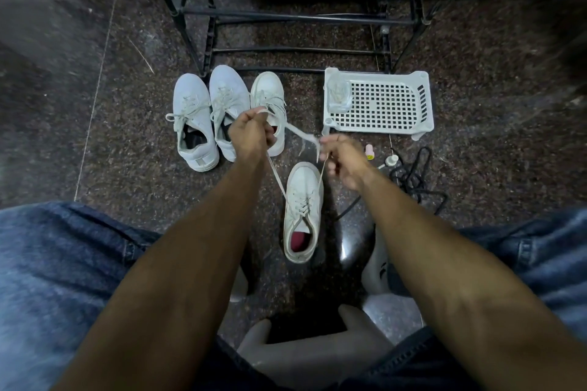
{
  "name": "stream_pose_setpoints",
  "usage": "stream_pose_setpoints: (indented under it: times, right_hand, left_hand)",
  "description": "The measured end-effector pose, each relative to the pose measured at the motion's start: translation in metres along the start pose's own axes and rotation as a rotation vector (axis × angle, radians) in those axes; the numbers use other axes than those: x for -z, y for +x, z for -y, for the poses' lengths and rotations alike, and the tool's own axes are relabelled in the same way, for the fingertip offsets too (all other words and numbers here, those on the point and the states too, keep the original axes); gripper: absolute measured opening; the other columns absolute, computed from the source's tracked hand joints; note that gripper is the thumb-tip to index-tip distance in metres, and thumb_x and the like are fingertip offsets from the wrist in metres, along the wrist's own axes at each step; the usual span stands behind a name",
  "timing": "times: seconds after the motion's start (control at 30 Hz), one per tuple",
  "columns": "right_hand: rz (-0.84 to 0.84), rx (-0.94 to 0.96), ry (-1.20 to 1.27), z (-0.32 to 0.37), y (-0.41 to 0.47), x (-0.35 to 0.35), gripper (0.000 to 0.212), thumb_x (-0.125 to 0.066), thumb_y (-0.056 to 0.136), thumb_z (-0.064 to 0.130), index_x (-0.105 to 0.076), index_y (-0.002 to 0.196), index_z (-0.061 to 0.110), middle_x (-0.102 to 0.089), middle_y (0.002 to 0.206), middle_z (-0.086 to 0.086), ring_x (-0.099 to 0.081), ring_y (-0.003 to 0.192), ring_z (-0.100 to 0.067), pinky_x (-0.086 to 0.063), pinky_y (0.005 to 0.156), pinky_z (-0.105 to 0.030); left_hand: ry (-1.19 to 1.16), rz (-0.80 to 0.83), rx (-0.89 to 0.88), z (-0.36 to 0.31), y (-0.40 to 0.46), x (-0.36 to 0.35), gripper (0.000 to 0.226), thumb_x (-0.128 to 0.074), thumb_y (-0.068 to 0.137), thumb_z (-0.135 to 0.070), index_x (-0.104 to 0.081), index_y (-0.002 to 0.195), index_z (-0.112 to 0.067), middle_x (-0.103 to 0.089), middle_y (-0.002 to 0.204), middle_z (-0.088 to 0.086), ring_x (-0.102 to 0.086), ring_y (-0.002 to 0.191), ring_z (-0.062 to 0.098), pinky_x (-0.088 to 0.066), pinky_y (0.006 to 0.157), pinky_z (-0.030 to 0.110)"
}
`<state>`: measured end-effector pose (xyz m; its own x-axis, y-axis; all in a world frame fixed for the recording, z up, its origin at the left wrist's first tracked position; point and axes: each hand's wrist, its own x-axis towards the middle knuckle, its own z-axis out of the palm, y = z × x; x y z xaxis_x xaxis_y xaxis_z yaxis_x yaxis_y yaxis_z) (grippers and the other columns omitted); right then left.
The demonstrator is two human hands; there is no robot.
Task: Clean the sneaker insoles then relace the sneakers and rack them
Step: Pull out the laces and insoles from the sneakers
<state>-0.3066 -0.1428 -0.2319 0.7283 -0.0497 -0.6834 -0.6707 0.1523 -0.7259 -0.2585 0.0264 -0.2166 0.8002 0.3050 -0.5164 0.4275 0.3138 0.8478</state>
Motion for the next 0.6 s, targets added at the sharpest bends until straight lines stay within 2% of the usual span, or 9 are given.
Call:
stream_pose_setpoints:
  times: [0.13, 0.2, 0.27, 0.33, 0.37, 0.43, 0.5, 0.6]
  right_hand:
    - [-0.154, 0.145, 0.033, 0.036, 0.005, 0.007, 0.017, -0.054, 0.089, -0.002, -0.059, 0.091, 0.014, -0.056, 0.058, 0.001, -0.040, 0.040, -0.008, -0.032, 0.040, -0.022]
    - [-0.193, 0.170, -0.041, 0.045, 0.007, 0.013, 0.019, -0.053, 0.089, -0.003, -0.058, 0.089, 0.015, -0.057, 0.058, 0.000, -0.044, 0.040, -0.009, -0.036, 0.040, -0.021]
    - [-0.156, 0.118, -0.250, 0.039, 0.013, 0.015, 0.021, -0.055, 0.088, -0.003, -0.057, 0.090, 0.018, -0.063, 0.073, -0.006, -0.053, 0.052, -0.014, -0.046, 0.045, -0.026]
    - [-0.066, 0.060, -0.579, 0.019, 0.019, 0.013, 0.019, -0.063, 0.083, 0.005, -0.058, 0.088, 0.023, -0.067, 0.094, -0.012, -0.063, 0.075, -0.023, -0.055, 0.066, -0.037]
    - [-0.036, 0.031, -0.760, 0.005, 0.022, 0.010, 0.018, -0.065, 0.078, 0.012, -0.059, 0.090, 0.024, -0.066, 0.101, -0.012, -0.065, 0.088, -0.029, -0.054, 0.078, -0.043]
    - [-0.032, 0.027, -1.083, -0.021, 0.015, 0.000, 0.034, -0.065, 0.074, 0.024, -0.061, 0.108, 0.024, -0.063, 0.114, -0.010, -0.060, 0.107, -0.033, -0.049, 0.091, -0.042]
    - [0.041, 0.003, -1.188, -0.043, -0.004, -0.012, 0.043, -0.070, 0.081, 0.034, -0.060, 0.121, 0.022, -0.062, 0.120, -0.007, -0.059, 0.110, -0.029, -0.047, 0.088, -0.033]
    - [0.126, -0.027, -1.296, -0.080, -0.019, -0.021, 0.043, -0.071, 0.077, 0.046, -0.059, 0.113, 0.025, -0.065, 0.116, -0.006, -0.062, 0.104, -0.027, -0.046, 0.081, -0.030]
  left_hand:
    - [-0.065, -0.151, 0.071, 0.002, 0.002, 0.005, 0.016, -0.052, 0.093, -0.006, -0.055, 0.077, -0.010, -0.046, 0.051, 0.003, -0.041, 0.039, 0.012, -0.032, 0.043, 0.022]
    - [-0.038, -0.218, 0.082, 0.013, 0.003, 0.012, 0.015, -0.054, 0.092, -0.008, -0.057, 0.077, -0.008, -0.052, 0.055, 0.006, -0.048, 0.048, 0.017, -0.036, 0.045, 0.025]
    - [0.124, -0.236, 0.053, 0.029, 0.004, 0.020, 0.010, -0.055, 0.092, -0.008, -0.062, 0.086, -0.004, -0.060, 0.071, 0.011, -0.056, 0.067, 0.023, -0.042, 0.053, 0.028]
    - [0.473, -0.136, 0.058, 0.054, 0.004, 0.031, 0.017, -0.057, 0.092, -0.011, -0.063, 0.104, 0.000, -0.065, 0.091, 0.014, -0.061, 0.086, 0.026, -0.043, 0.063, 0.028]
    - [0.651, -0.064, 0.078, 0.064, 0.000, 0.036, 0.027, -0.060, 0.088, -0.015, -0.062, 0.110, 0.000, -0.066, 0.100, 0.016, -0.063, 0.094, 0.029, -0.046, 0.069, 0.029]
    - [0.918, 0.038, 0.087, 0.089, -0.007, 0.047, 0.055, -0.065, 0.071, -0.027, -0.057, 0.121, -0.006, -0.063, 0.112, 0.016, -0.061, 0.105, 0.033, -0.051, 0.086, 0.035]
    - [1.074, 0.116, 0.041, 0.115, -0.007, 0.057, 0.064, -0.063, 0.063, -0.030, -0.056, 0.123, -0.009, -0.061, 0.112, 0.016, -0.060, 0.105, 0.032, -0.052, 0.089, 0.040]
    - [1.208, 0.442, 0.157, 0.113, -0.035, 0.055, 0.041, -0.066, 0.073, -0.021, -0.064, 0.112, -0.009, -0.067, 0.109, 0.012, -0.064, 0.104, 0.030, -0.050, 0.085, 0.029]
